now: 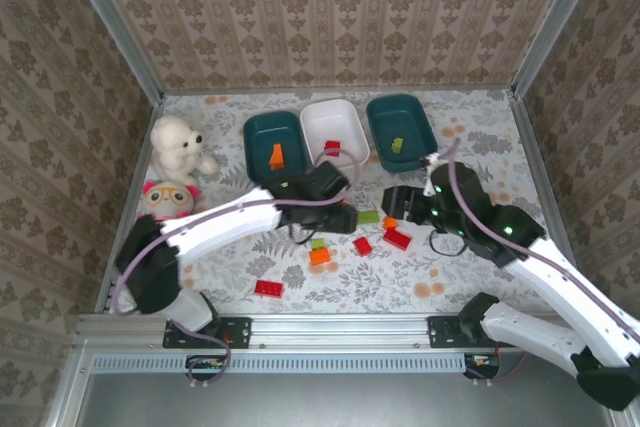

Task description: Sort the legos into containers by color

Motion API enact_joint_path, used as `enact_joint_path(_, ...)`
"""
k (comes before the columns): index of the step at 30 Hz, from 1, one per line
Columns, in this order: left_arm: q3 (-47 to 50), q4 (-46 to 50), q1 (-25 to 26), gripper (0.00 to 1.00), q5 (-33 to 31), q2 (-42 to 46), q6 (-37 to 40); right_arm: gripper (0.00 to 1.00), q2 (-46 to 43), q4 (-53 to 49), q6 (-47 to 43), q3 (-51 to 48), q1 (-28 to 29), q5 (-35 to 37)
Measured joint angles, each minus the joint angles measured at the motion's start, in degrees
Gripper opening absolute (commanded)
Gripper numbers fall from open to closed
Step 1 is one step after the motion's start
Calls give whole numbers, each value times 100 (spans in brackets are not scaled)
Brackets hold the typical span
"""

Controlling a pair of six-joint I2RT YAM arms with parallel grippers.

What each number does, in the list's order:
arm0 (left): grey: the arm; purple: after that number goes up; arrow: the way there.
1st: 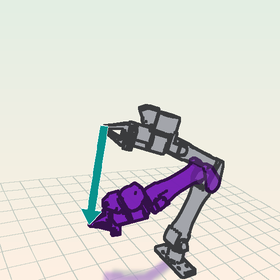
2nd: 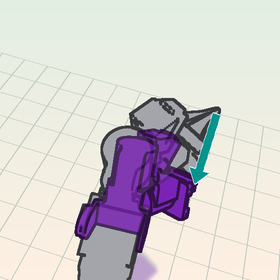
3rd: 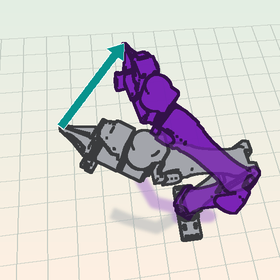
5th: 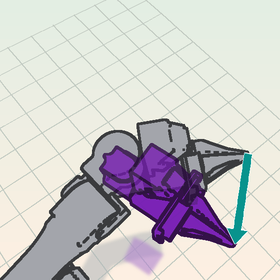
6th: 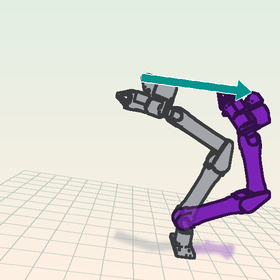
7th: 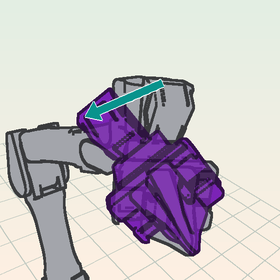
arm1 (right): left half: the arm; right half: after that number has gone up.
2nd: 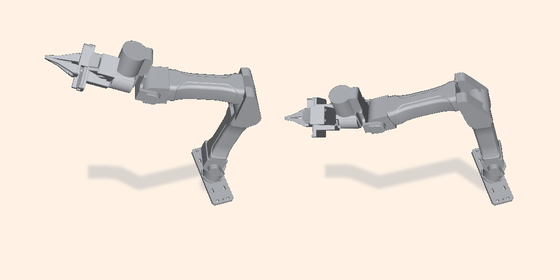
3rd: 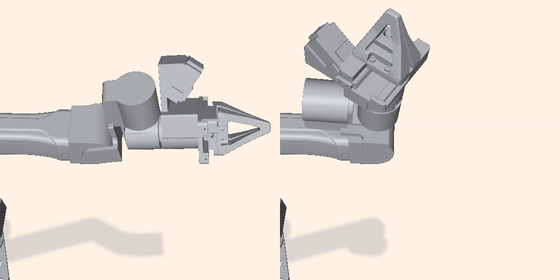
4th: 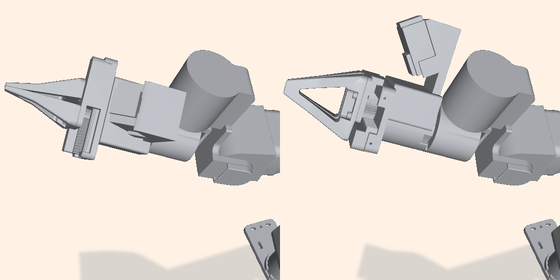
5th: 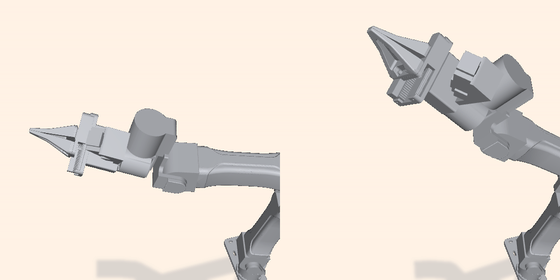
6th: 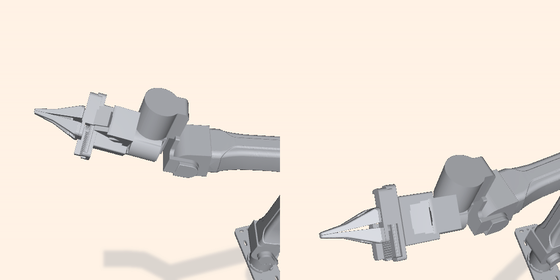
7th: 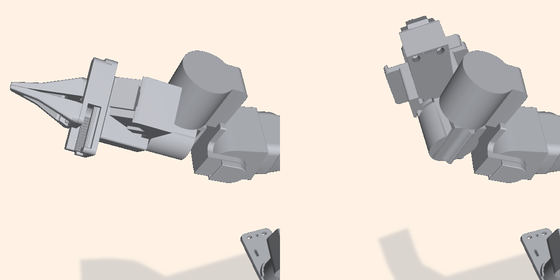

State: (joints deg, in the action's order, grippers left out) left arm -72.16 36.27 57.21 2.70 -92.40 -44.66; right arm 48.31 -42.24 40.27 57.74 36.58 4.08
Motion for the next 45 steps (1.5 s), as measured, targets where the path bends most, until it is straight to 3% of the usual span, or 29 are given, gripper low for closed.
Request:
enact_joint_path(7, -2761, 538, 131, 66, -11, -2361, -160, 75, -778, -1252, 195, 529, 0, 988)
enact_joint_path(12, -4000, 1325, 341, 67, -116, -3346, -540, 75, -1176, -1705, 219, 896, 0, 1403)
enact_joint_path(22, -4190, 1814, 573, 68, -168, -3768, -1375, 76, -1722, -1862, 245, 732, 0, 1456)
enact_joint_path(29, -4210, 1749, 573, 62, -168, -4116, -1690, 77, -1759, -1950, 306, 728, 0, 1432)
enact_joint_path(45, -4725, 1781, 570, 52, -372, -4590, -1657, 78, -1757, -1969, 306, 728, 0, 1370)
